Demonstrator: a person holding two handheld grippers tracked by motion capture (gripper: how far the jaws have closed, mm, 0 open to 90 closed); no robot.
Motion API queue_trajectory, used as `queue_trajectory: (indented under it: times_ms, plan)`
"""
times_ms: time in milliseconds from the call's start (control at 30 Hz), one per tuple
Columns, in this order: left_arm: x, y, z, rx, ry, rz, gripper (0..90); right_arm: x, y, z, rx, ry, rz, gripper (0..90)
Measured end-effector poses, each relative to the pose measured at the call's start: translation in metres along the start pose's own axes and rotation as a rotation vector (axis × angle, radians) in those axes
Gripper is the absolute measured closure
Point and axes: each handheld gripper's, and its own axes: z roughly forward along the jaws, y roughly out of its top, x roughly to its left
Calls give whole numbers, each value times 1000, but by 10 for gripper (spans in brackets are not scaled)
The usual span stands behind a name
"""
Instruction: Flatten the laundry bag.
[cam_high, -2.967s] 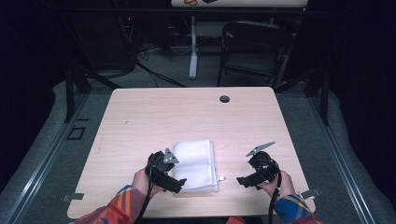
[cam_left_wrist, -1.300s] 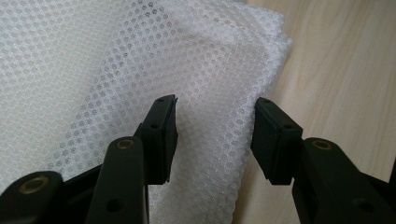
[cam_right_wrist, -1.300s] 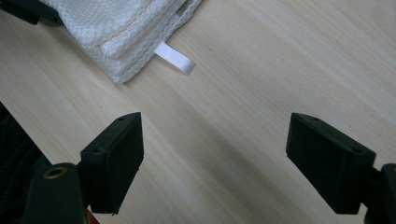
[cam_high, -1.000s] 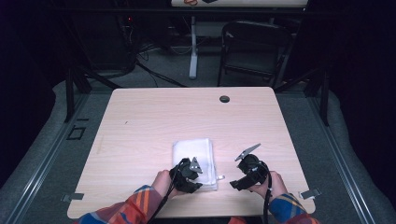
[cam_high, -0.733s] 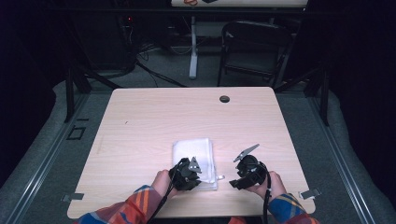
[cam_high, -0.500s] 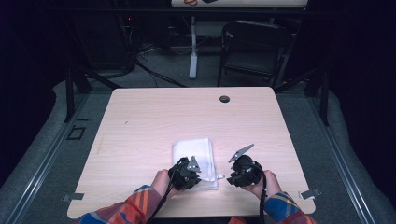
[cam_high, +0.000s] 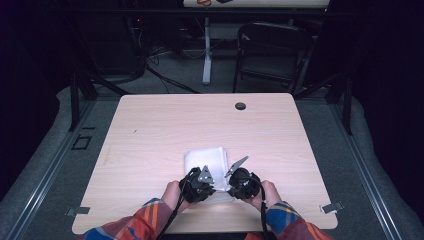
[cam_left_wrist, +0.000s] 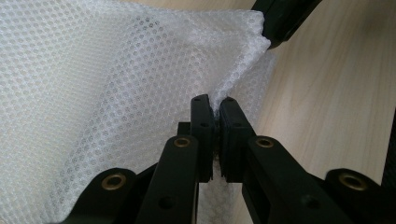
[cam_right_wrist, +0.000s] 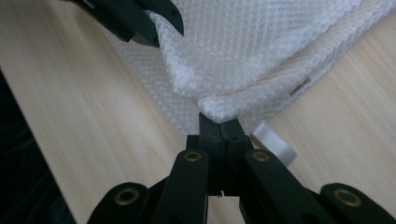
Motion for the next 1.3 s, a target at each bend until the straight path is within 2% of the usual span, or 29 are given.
queue_trajectory:
  times_ms: [100, 200, 267, 300, 333, 400, 433, 467, 500, 600, 700, 867, 967, 1033, 1067, 1133, 1300]
  plan:
    - [1, 0, -1, 0, -6, 2, 862, 1, 3, 5, -9, -5, -5, 900]
    - [1, 1, -4, -11, 13, -3, 861, 0, 6, 16, 33, -11, -9, 900]
    - [1, 1, -5, -20, 15, -3, 862, 0, 6, 19, 36, -5, -1, 900]
    - [1, 2, -6, -21, 16, -2, 861, -1, 6, 18, 53, -10, -14, 900]
    - [2, 2, -7, -23, 19, -2, 862, -1, 6, 19, 37, -12, -7, 900]
    - [2, 2, -8, -23, 24, -3, 862, -1, 6, 18, 45, -16, -9, 900]
    - [2, 2, -9, -26, 28, -3, 862, -2, 6, 17, 68, -27, -18, 900]
    - [2, 2, -10, -29, 34, -9, 861, -1, 5, 18, 46, -14, 1, 900]
    - [2, 2, -10, -32, 31, -11, 861, -2, 6, 17, 67, -24, -8, 900]
    - [3, 3, -14, -41, 45, -10, 861, -3, 5, 17, 69, -26, -10, 900]
    - [5, 3, -18, -57, 59, -13, 861, -3, 5, 17, 66, -28, 12, 900]
    - [6, 3, -24, -73, 76, -18, 860, -5, 5, 15, 94, -32, 6, 900]
    - [7, 2, -28, -83, 84, -28, 859, -5, 4, 15, 87, -39, 21, 900]
    - [8, 2, -30, -83, 85, -30, 858, -6, 4, 14, 97, -46, 16, 900]
    - [8, 2, -30, -83, 85, -30, 858, -6, 3, 15, 82, -39, 30, 900]
    - [9, 0, -34, -90, 90, -35, 857, -7, 4, 14, 104, -52, 20, 900]
    - [10, -1, -38, -94, 92, -43, 858, -8, 3, 13, 109, -41, 31, 900]
